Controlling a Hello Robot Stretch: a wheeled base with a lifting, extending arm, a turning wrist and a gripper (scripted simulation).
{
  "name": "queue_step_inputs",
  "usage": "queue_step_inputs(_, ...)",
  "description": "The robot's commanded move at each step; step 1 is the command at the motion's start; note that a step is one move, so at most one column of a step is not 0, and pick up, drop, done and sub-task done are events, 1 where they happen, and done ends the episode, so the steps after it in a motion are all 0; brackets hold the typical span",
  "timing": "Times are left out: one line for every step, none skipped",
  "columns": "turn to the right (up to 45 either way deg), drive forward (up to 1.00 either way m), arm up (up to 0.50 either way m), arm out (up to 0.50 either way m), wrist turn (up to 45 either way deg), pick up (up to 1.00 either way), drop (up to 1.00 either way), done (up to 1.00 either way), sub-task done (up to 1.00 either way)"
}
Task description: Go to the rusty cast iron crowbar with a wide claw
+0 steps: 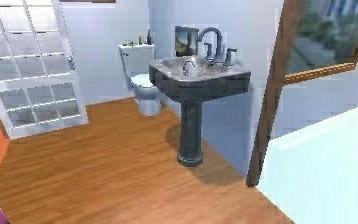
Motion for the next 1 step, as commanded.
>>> queue_step_inputs(0.0,0.45,0.00,0.00,0.0,0.00,0.00,0.00,0.00)
